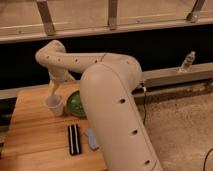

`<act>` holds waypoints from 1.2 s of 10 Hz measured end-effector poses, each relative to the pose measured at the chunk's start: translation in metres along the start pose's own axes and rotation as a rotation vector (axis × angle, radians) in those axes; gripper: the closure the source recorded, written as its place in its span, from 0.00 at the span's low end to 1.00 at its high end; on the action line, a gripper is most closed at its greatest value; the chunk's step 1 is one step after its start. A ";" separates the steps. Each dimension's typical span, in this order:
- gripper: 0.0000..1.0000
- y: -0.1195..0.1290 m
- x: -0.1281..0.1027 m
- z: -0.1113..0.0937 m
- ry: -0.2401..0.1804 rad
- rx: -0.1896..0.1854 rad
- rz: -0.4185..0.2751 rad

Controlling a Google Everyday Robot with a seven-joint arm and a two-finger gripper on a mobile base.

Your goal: Place the ceramic cup in the ceramic bowl

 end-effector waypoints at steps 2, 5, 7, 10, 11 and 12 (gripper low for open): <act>0.20 0.000 0.009 0.009 0.027 -0.001 0.000; 0.20 -0.005 0.021 0.028 0.077 -0.015 0.012; 0.24 0.000 0.025 0.044 0.114 -0.022 0.008; 0.52 0.003 0.031 0.058 0.156 -0.025 -0.002; 0.64 0.005 0.033 0.058 0.161 -0.025 -0.006; 0.75 0.005 0.034 0.057 0.162 -0.022 -0.010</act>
